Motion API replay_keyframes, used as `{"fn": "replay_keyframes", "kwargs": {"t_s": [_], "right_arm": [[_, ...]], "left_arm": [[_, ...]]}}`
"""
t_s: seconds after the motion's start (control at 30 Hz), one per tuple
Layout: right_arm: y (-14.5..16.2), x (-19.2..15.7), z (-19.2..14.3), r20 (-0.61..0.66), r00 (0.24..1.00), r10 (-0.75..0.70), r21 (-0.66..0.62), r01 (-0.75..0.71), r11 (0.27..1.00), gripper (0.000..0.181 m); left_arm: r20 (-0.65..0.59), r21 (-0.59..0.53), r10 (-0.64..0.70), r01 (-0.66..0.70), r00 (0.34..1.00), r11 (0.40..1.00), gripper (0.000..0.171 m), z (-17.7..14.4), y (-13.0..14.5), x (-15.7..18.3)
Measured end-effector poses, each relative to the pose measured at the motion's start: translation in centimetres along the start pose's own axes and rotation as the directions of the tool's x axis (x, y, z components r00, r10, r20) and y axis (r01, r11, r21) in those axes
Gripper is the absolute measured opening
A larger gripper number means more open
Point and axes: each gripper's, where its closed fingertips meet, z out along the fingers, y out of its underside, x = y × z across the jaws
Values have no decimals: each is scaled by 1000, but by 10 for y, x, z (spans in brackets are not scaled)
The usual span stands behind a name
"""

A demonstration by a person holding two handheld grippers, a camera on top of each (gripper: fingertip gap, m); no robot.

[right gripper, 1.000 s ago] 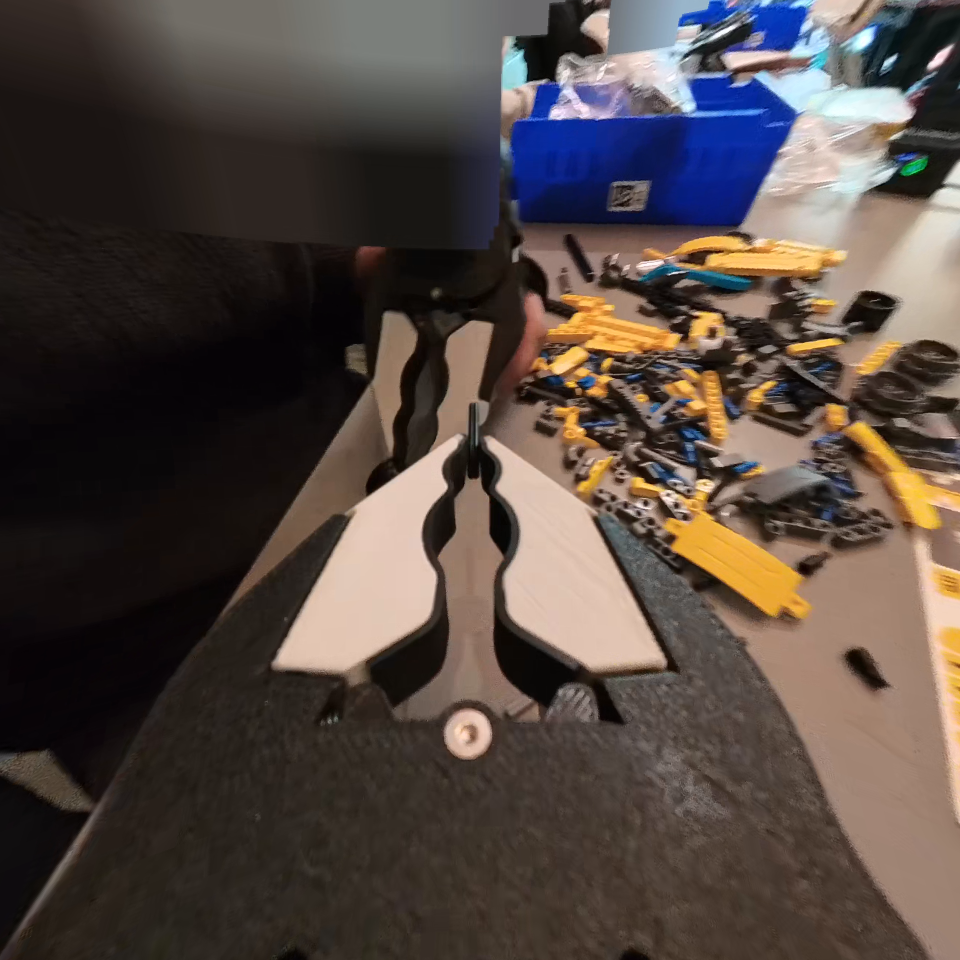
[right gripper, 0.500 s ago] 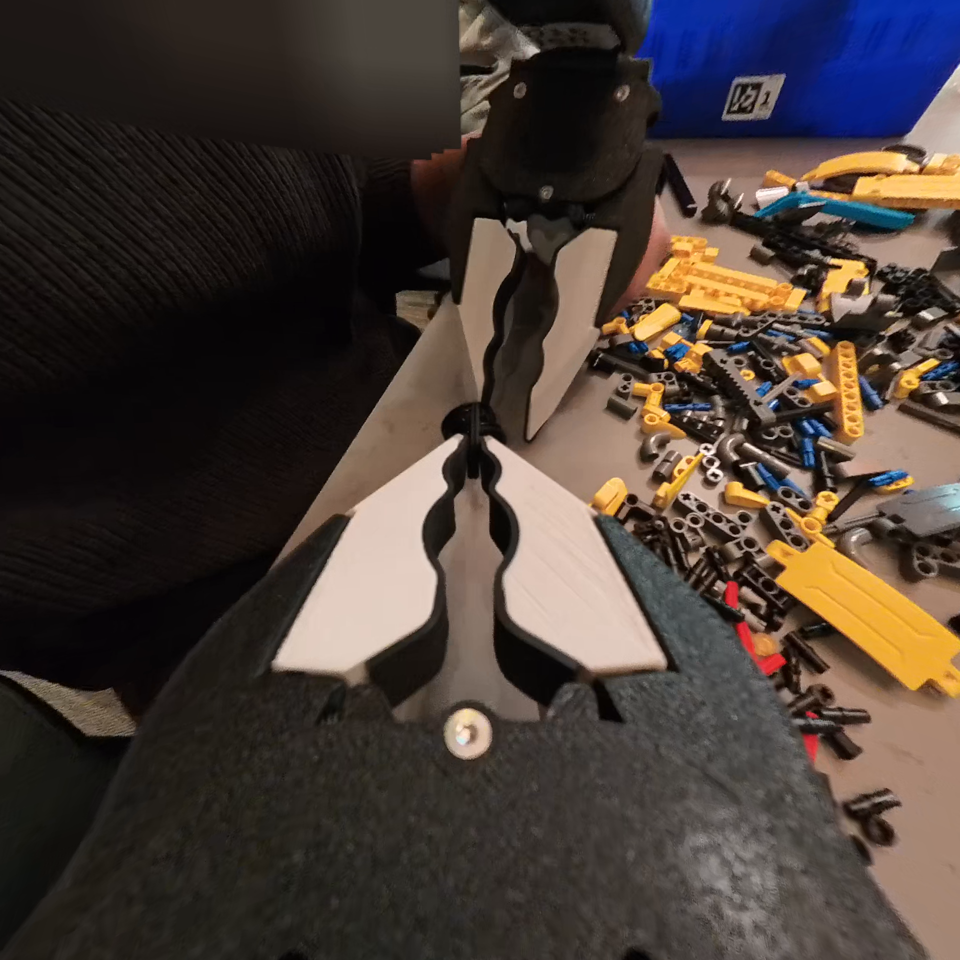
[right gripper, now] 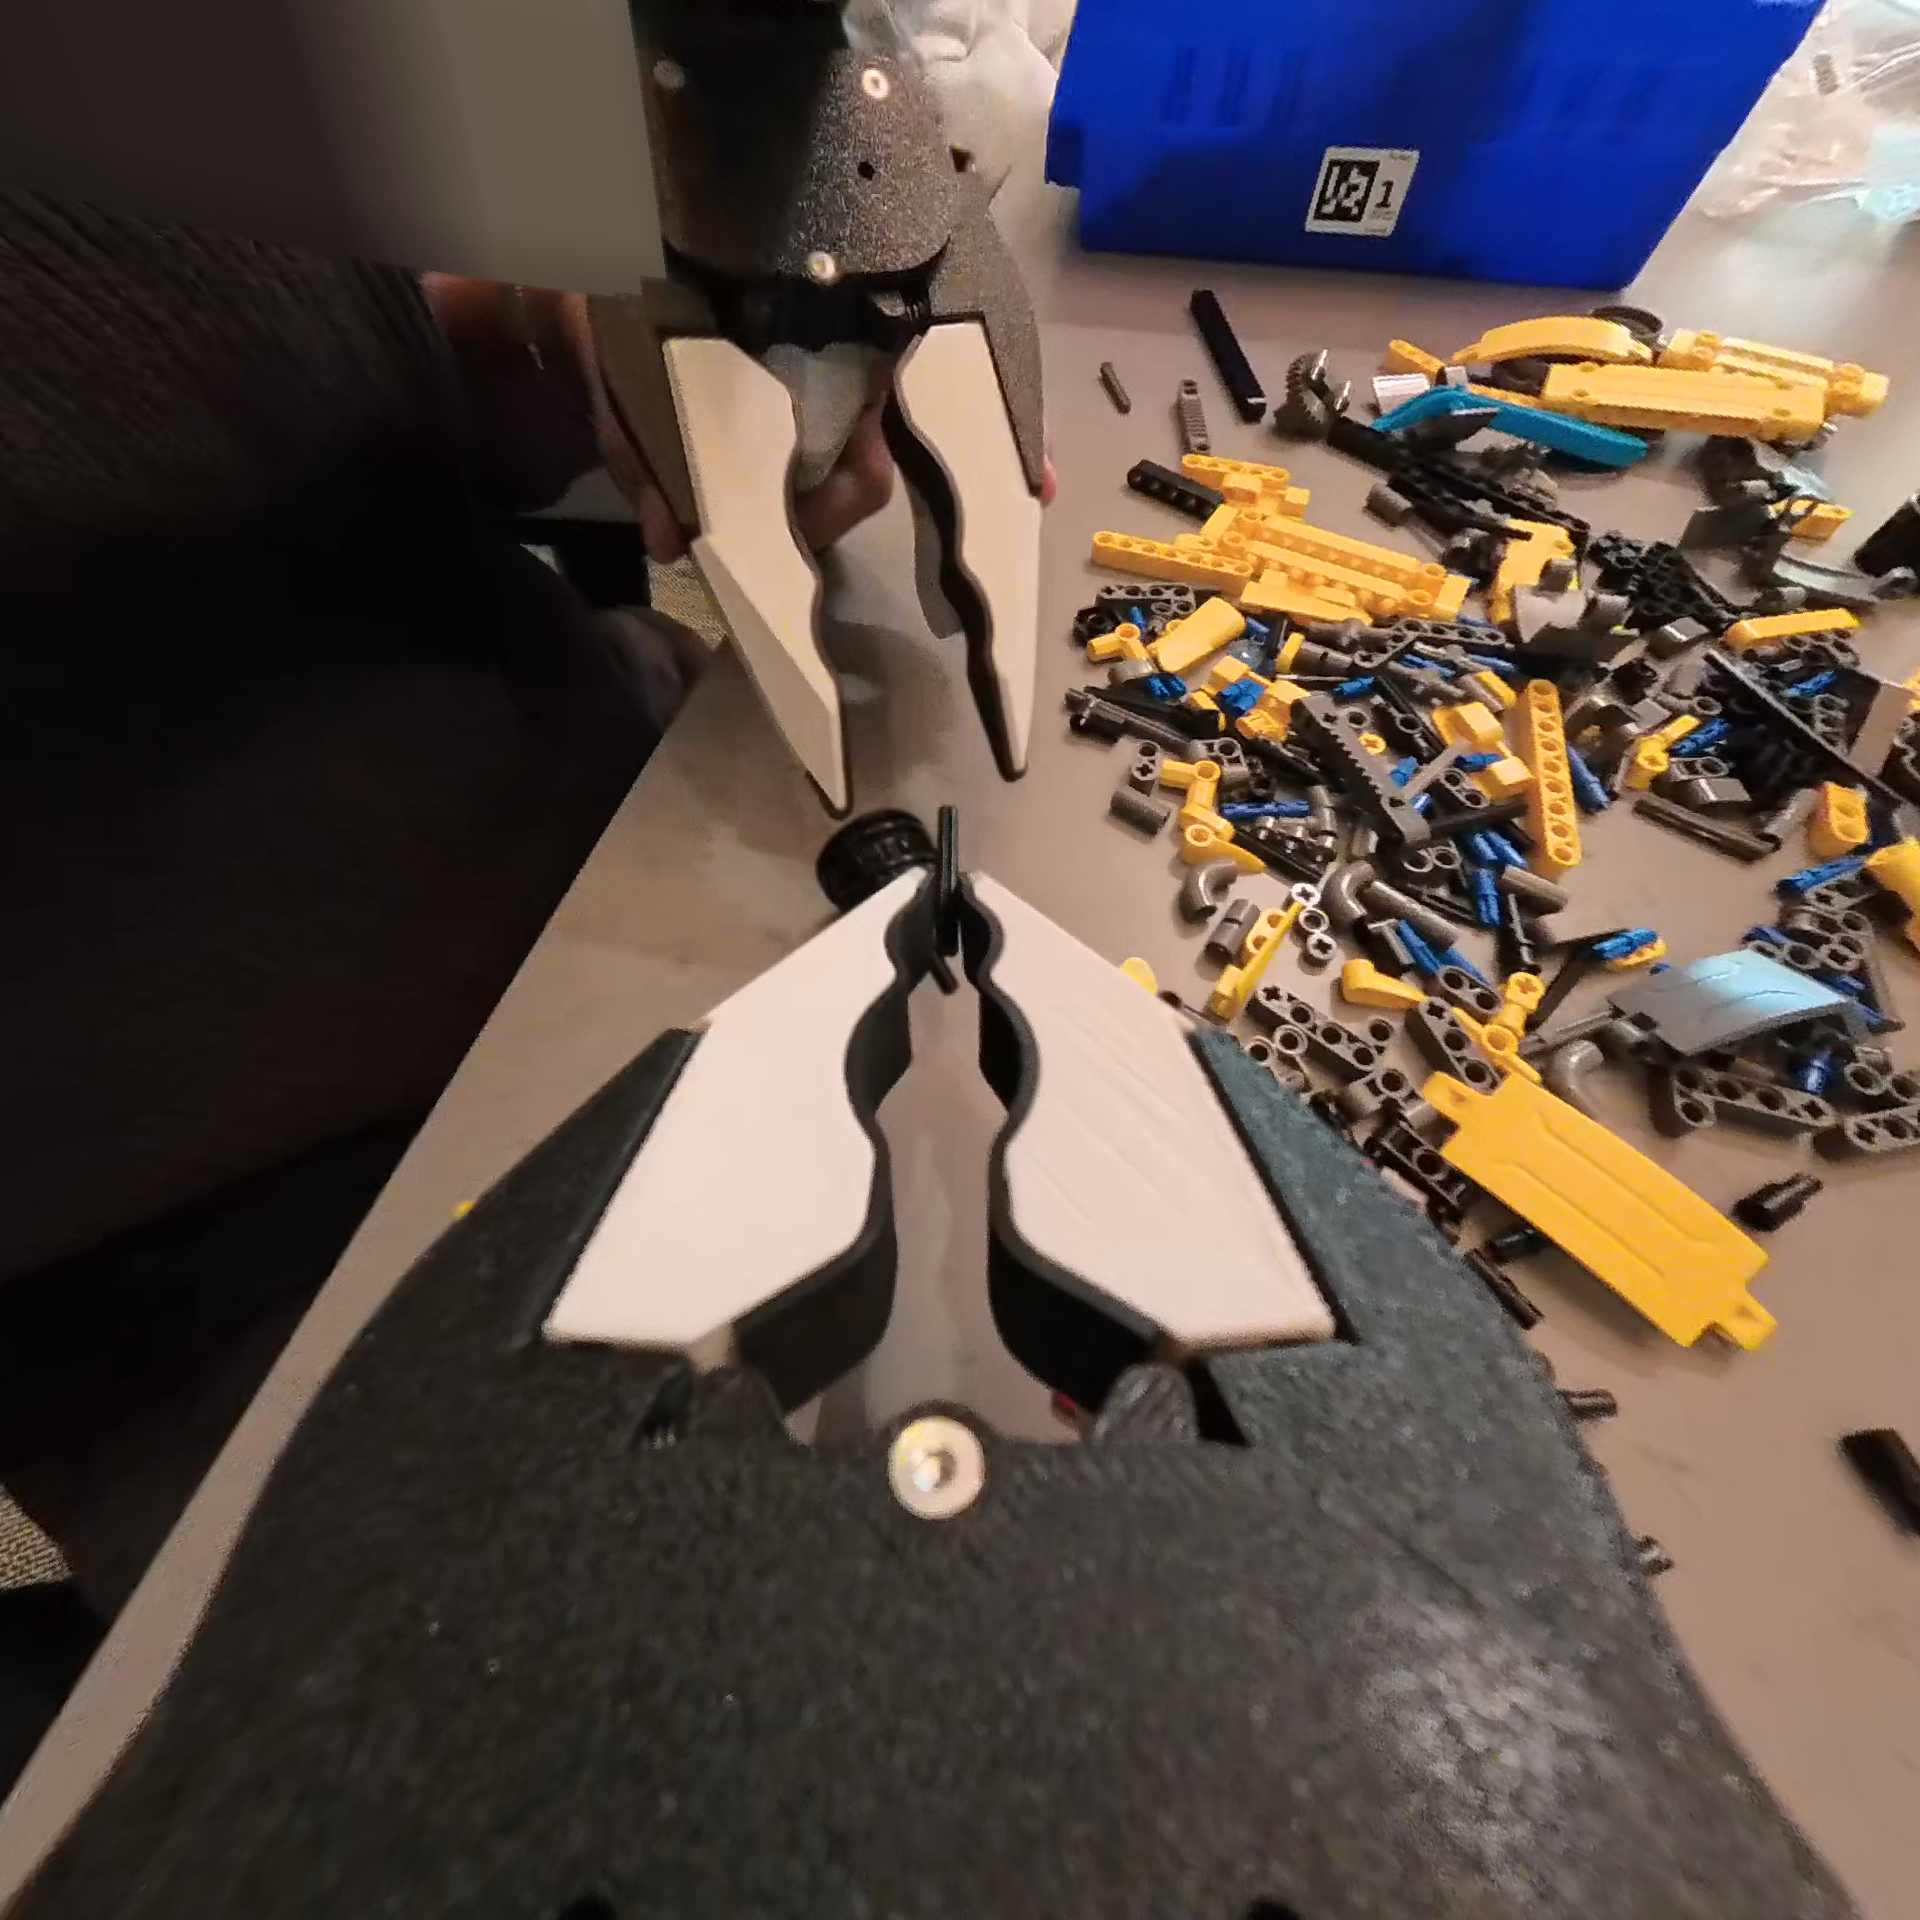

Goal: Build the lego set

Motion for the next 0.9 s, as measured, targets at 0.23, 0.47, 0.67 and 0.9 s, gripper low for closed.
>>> {"fn": "replay_keyframes", "kwargs": {"t_s": [0.23, 0.47, 0.67, 0.9], "right_arm": [[3, -2, 7, 20, 1000, 12, -1, -12, 1000, 5], [10, 0, 10, 13, 1000, 10, -34, -9, 999, 5], [12, -3, 10, 35, 999, 21, -44, -19, 999, 5], [8, -10, 6, 77, 997, 22, -17, -20, 1000, 5]], "left_arm": [[-33, 21, -13, 14, 999, 1000, 40, 6, -6, 15], [16, -35, -67, 67, 998, 997, 41, 14, 0, 3], [16, -98, -28, 30, 999, 995, 40, 25, 3, 2], [-95, -113, 98, -108, 991, 988, 36, 25, 4, 10]]}}
